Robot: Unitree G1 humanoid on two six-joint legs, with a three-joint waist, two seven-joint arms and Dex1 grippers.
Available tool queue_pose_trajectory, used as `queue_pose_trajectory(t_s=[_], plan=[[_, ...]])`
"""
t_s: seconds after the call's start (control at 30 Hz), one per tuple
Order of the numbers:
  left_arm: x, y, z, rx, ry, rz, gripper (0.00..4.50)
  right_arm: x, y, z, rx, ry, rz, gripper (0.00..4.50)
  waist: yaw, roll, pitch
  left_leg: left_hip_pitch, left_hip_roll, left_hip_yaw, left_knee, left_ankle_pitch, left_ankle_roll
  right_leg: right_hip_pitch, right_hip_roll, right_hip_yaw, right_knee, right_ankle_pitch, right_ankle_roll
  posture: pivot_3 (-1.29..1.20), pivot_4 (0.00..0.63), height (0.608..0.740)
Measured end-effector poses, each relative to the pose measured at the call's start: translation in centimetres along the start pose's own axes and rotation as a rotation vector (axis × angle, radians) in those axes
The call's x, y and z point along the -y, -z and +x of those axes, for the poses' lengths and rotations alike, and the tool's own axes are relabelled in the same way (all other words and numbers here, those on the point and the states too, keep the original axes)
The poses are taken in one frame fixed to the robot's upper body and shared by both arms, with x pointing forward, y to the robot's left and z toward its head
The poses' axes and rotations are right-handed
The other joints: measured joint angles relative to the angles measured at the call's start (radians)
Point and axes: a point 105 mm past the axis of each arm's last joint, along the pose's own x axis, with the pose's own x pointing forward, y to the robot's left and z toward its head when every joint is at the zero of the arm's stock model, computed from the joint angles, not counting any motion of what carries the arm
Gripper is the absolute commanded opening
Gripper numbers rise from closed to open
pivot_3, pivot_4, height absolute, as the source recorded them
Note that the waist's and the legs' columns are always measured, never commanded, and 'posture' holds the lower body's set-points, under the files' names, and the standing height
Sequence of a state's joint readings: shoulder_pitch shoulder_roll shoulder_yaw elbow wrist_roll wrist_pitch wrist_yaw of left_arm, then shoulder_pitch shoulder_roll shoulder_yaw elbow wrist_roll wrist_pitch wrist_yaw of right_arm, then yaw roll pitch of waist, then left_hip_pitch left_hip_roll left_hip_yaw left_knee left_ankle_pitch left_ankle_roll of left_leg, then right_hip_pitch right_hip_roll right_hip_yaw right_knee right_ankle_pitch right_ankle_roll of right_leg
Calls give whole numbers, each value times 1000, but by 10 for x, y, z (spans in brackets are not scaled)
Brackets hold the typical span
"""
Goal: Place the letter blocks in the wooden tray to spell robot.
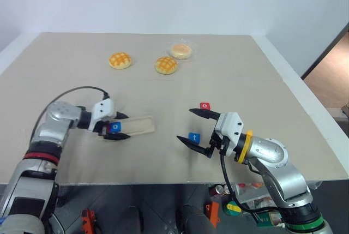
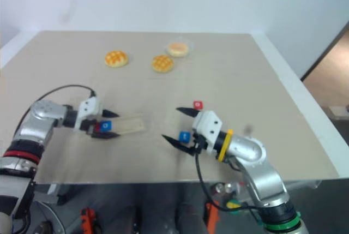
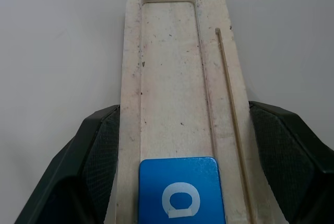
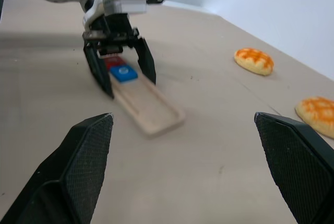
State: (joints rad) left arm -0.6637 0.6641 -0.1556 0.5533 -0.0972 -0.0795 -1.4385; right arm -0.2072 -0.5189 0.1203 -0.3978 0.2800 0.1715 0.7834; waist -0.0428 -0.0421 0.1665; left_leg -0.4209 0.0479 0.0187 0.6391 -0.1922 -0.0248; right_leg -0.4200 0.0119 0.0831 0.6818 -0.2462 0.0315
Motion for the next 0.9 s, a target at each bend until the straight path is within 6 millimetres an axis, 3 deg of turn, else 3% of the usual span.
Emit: queue_pose_trajectory(t_s=[0.13, 0.23, 0.9], plan=[[20, -15, 20, 14, 107, 26, 3226, 3, 4, 0, -10, 0, 6, 4500, -1, 0, 0, 0, 0, -1, -1, 0, 0, -1, 1, -1, 0, 0, -1, 0, 150, 740], [24, -16, 24, 4, 129, 35, 3226, 3, 7, 0, -17, -2, 9, 4500, -1, 0, 0, 0, 1, -2, -1, 0, 0, -1, 2, -1, 0, 0, -1, 0, 150, 740], [18, -52, 78, -21, 131, 124, 3226, 1, 9, -2, -20, -1, -17, 4500, 9, 0, 0, 1, -2, -3, 3, 0, 0, 3, 1, 0, 0, 1, 1, 0, 150, 740]])
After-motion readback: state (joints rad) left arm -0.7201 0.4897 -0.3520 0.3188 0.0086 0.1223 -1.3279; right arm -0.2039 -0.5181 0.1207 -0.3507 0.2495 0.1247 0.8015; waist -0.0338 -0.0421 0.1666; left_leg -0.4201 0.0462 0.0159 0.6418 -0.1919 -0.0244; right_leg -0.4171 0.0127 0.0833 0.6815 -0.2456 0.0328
